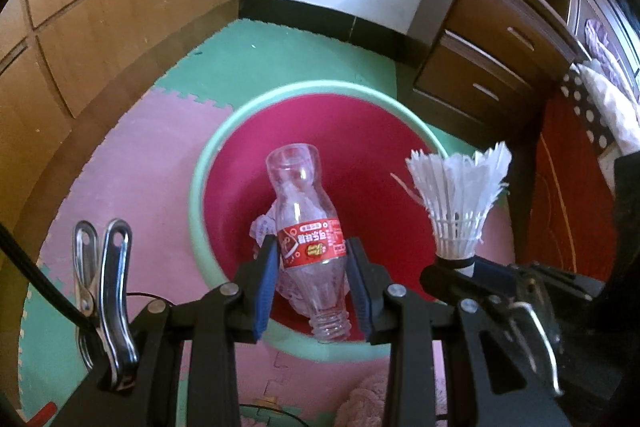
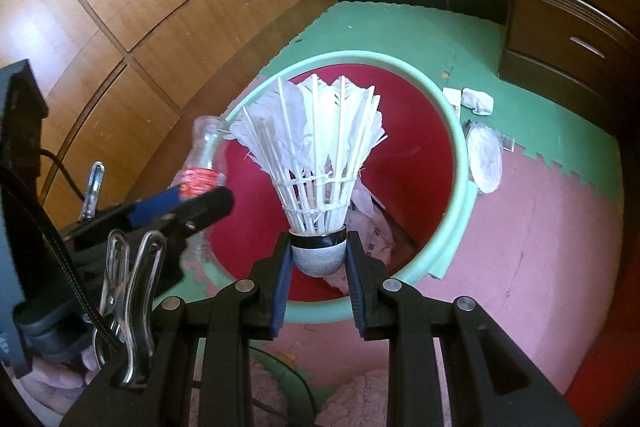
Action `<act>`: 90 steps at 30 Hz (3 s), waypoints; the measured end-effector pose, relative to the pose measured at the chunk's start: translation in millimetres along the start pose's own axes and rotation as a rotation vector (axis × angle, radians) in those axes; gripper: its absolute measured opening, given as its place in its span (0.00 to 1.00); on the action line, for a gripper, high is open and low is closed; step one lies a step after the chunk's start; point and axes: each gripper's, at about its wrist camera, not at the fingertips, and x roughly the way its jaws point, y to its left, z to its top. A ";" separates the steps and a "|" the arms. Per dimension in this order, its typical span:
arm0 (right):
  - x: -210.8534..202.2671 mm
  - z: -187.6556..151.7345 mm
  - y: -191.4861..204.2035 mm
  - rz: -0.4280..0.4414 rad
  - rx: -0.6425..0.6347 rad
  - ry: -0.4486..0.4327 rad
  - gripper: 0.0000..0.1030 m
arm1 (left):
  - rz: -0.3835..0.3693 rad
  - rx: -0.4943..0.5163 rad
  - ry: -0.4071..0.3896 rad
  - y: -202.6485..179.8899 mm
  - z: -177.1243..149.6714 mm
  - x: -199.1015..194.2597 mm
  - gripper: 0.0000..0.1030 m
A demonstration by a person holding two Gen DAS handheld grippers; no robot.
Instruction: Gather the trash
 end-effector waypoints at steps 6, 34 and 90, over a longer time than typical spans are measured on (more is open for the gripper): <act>3.9 1.1 -3.9 -0.004 -0.018 -0.010 0.26 | 0.000 0.007 0.028 -3.9 -0.5 14.5 0.34; -14.1 10.6 -22.7 0.009 0.026 -0.065 0.36 | 0.167 -0.063 0.023 34.6 7.7 -3.9 0.55; 77.5 29.6 -94.3 -0.123 0.118 0.105 0.32 | 0.173 -0.165 0.195 52.3 -2.4 93.1 0.42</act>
